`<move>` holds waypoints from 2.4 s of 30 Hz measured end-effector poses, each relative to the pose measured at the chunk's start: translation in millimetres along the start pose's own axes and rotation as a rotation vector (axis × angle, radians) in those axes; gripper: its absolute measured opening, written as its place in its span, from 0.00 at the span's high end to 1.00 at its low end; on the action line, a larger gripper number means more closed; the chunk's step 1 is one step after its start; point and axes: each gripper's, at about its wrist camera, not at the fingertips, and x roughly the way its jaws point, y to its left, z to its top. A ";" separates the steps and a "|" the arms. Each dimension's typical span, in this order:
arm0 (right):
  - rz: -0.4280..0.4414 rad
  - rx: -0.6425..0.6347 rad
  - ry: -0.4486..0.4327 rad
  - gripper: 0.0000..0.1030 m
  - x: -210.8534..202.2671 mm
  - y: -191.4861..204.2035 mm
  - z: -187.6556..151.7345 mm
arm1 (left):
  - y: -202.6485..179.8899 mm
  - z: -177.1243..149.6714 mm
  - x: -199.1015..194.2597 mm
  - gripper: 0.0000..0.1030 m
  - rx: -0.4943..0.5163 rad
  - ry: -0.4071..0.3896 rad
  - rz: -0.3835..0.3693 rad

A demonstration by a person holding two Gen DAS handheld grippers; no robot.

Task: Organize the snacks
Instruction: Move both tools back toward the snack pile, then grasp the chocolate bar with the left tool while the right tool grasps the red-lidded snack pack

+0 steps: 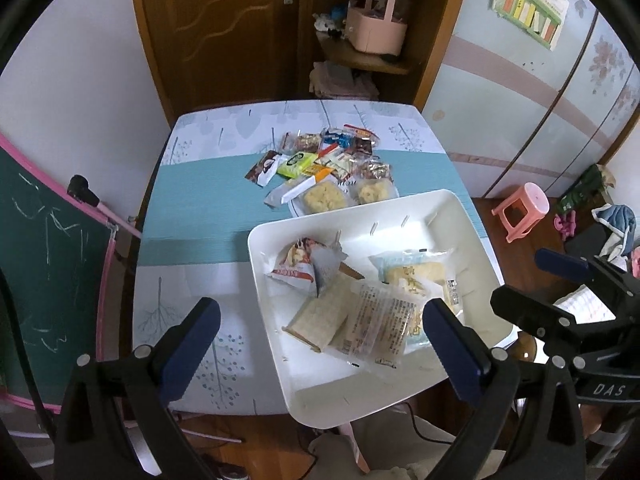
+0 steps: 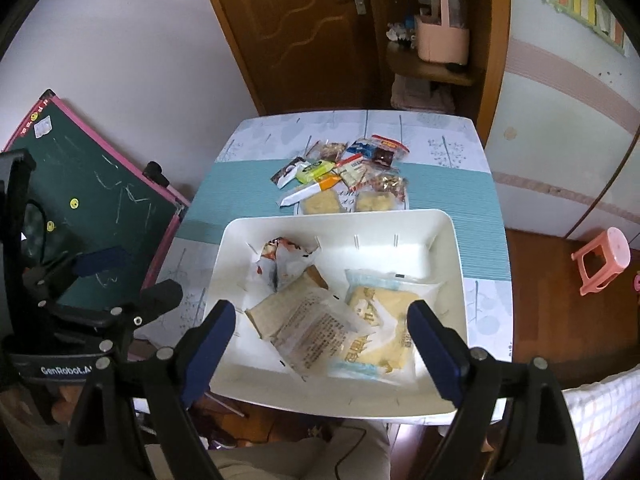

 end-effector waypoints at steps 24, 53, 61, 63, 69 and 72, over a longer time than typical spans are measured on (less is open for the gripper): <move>-0.100 -0.064 -0.157 0.14 -12.9 10.9 59.5 | 12.5 65.5 -17.1 0.01 0.085 -0.106 0.078; 0.000 0.154 0.197 0.23 243.4 -128.7 232.2 | 106.2 217.2 254.4 0.29 -0.109 0.249 0.060; 0.005 0.196 0.316 0.27 318.9 -124.8 228.8 | 109.4 204.7 316.0 0.29 -0.034 0.339 0.044; 0.004 0.203 0.336 0.31 329.6 -124.0 226.6 | 109.3 202.2 328.5 0.29 -0.024 0.357 0.052; 0.004 0.191 0.378 0.43 346.7 -115.8 217.9 | 111.5 199.0 353.5 0.29 -0.023 0.382 0.068; 0.010 0.187 0.395 0.48 354.1 -112.4 215.2 | 109.5 198.1 361.6 0.30 -0.021 0.385 0.071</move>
